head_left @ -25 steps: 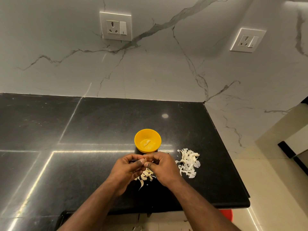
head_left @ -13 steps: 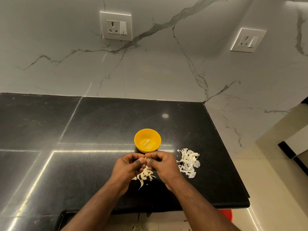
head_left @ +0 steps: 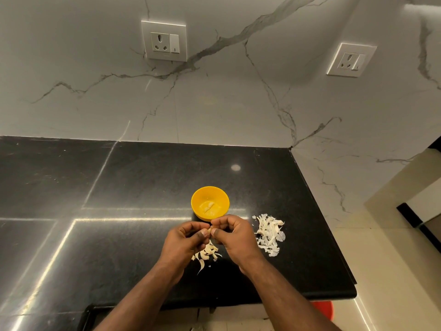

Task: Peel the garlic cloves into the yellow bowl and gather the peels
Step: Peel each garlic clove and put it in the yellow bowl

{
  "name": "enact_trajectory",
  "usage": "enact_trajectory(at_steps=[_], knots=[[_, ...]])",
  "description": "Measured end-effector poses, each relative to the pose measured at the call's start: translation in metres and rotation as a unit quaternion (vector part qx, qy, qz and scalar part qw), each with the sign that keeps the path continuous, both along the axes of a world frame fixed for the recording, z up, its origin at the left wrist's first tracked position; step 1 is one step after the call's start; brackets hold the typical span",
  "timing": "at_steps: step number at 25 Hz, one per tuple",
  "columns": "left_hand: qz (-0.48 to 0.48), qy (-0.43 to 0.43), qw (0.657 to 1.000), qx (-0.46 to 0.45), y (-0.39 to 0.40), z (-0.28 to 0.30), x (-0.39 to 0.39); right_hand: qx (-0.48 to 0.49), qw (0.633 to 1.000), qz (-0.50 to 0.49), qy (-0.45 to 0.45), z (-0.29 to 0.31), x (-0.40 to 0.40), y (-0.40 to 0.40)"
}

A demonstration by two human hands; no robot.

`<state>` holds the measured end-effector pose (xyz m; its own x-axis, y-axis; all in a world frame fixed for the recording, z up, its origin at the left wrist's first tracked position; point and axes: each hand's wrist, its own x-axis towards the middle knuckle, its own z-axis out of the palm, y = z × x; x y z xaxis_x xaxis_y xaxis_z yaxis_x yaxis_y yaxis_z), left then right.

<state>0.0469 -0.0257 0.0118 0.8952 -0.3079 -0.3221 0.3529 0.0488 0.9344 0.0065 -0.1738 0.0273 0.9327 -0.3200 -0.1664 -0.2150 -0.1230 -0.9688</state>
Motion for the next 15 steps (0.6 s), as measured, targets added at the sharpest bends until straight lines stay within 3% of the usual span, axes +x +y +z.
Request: enact_trajectory(at_steps=[11, 15], knots=[[-0.015, 0.031, 0.999, -0.007, -0.001, 0.001, -0.003, -0.108, 0.994, -0.018, 0.01, -0.007, 0.001, -0.005], [-0.003, 0.033, 0.999, 0.015, 0.0, -0.001, 0.001, -0.243, 0.969, -0.031, 0.042, -0.008, -0.001, -0.031]])
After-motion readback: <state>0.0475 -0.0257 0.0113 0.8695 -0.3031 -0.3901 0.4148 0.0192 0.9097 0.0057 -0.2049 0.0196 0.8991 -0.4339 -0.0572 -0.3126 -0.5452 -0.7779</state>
